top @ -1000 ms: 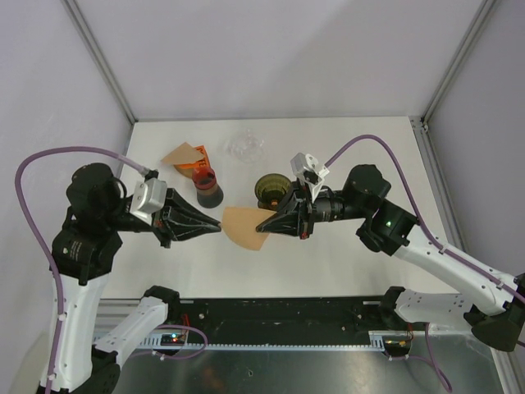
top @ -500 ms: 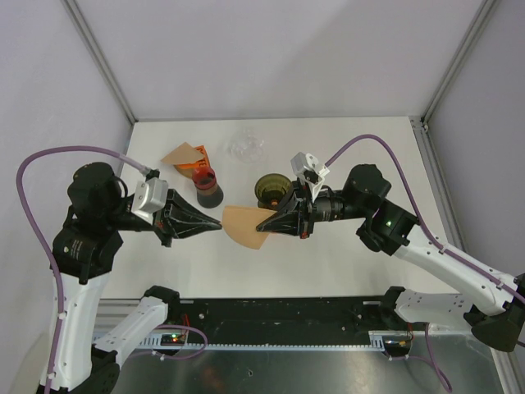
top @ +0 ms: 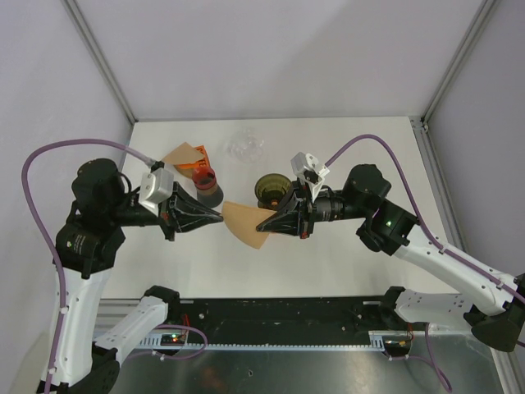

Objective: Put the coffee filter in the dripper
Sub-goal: Place the coffee filter in the coffee dripper.

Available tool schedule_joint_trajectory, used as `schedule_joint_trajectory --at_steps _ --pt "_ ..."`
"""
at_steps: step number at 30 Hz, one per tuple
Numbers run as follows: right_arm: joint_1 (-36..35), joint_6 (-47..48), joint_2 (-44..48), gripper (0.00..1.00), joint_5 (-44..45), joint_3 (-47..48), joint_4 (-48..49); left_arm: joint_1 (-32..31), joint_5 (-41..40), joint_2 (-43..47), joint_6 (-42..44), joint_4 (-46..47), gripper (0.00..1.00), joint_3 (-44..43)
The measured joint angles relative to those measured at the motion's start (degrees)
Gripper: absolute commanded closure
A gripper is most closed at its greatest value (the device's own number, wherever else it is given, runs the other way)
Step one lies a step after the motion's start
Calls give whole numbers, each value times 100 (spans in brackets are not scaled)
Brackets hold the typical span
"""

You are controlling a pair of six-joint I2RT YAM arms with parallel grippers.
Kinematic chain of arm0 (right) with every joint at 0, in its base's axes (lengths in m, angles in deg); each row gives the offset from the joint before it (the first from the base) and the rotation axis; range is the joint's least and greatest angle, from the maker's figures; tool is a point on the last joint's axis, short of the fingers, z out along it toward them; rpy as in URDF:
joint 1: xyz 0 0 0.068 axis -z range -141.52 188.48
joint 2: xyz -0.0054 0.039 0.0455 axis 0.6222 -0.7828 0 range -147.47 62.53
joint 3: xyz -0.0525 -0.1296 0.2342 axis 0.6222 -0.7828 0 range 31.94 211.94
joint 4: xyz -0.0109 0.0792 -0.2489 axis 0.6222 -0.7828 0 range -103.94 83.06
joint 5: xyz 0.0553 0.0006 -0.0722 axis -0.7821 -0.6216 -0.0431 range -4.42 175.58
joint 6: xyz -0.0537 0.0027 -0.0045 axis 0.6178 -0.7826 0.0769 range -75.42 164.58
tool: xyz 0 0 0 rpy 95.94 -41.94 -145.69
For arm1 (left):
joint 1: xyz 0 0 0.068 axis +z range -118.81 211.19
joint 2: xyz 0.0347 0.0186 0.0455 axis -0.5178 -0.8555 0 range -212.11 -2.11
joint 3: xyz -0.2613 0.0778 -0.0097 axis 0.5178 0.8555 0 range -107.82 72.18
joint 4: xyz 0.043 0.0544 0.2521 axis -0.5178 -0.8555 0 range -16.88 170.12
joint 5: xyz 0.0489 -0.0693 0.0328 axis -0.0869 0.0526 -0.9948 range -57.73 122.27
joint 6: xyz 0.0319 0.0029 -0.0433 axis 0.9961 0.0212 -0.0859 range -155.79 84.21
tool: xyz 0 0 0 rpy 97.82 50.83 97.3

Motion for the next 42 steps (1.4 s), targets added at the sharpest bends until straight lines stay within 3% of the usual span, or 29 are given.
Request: schedule_joint_trajectory --at_steps 6,9,16,24,32,42 --pt "0 0 0 100 0 0 -2 -4 -81 -22 -15 -11 94 -68" --pt "0 2 0 100 0 0 -7 -4 -52 -28 -13 -15 99 -101" --pt "0 7 4 100 2 0 -83 -4 85 -31 26 -15 100 -101" --pt "26 50 81 100 2 0 -243 -4 160 -28 87 -20 86 -90" --pt "37 74 192 100 0 0 -269 -4 201 -37 138 -22 96 -31" --pt "37 70 190 100 -2 0 -260 -4 170 -42 181 -20 100 -31"
